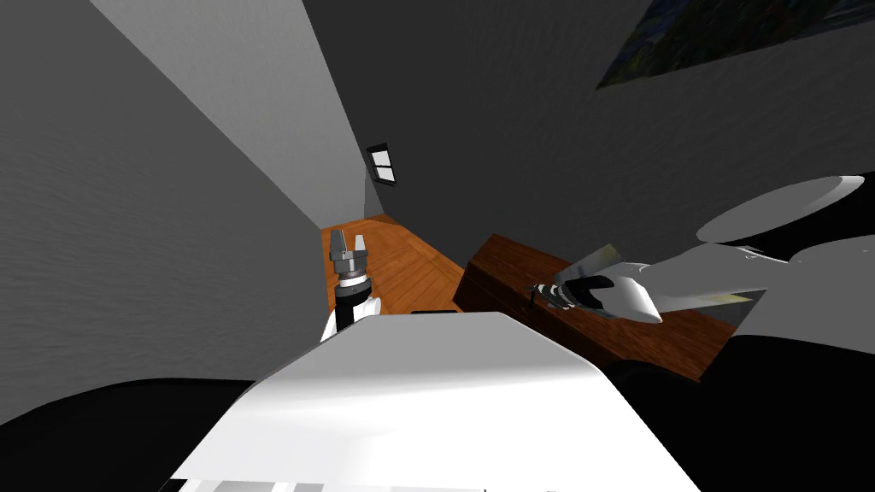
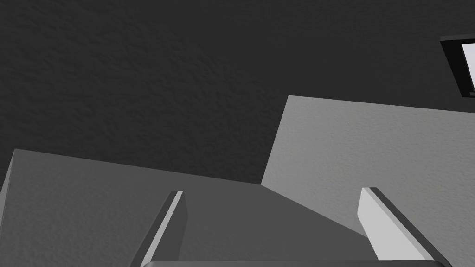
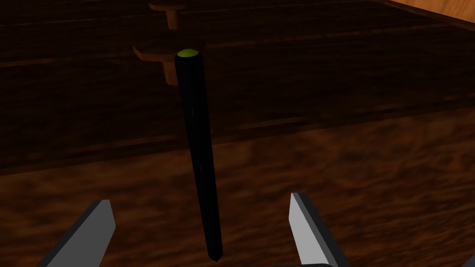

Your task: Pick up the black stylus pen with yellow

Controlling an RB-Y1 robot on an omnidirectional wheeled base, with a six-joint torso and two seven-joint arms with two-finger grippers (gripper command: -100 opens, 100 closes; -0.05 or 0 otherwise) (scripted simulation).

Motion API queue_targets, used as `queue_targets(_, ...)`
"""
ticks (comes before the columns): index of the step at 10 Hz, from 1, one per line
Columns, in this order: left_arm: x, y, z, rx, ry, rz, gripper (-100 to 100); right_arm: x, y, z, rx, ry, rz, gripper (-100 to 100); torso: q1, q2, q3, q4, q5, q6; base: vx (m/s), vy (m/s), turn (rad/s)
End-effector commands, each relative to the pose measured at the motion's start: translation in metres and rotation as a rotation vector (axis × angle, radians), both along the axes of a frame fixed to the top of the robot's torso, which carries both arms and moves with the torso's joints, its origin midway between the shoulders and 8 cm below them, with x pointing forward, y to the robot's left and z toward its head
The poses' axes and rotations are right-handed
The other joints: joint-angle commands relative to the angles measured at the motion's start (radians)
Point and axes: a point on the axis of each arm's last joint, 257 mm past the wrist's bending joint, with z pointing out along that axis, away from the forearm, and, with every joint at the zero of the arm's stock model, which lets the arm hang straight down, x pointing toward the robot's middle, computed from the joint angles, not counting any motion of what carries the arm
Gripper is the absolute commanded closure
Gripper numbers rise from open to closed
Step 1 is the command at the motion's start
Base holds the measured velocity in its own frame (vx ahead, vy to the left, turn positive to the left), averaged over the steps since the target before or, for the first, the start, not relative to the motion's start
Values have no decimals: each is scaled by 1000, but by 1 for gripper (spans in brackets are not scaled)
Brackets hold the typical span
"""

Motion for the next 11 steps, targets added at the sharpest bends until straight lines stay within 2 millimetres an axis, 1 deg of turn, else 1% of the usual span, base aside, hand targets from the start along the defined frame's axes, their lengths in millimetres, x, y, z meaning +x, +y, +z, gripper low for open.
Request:
queue_targets(1, 0, 0, 0, 0, 0, 0, 0, -9, -2, -3, -16, 36, 25, -100, 0, 0, 0, 0, 0, 0, 48, 0, 31)
queue_targets(2, 0, 0, 0, 0, 0, 0, 0, -5, -3, -1, -11, 23, 15, -100, 0, 0, 0, 0, 0, 0, 22, 1, 8)
queue_targets(3, 0, 0, 0, 0, 0, 0, 0, -5, -3, -1, -11, 24, 17, 0, 0, 2, 1, 0, 0, 0, 0, 0, 0)
queue_targets(4, 0, 0, 0, 0, 0, 0, 0, -12, -5, -6, -9, 24, 10, -100, 0, 3, 2, 1, 0, 0, 13, 7, 62)
queue_targets(11, 0, 0, 0, 0, 0, 0, 0, -39, -20, -24, -12, 22, -24, -100, 0, 3, 2, 1, 0, 0, 19, 7, 52)
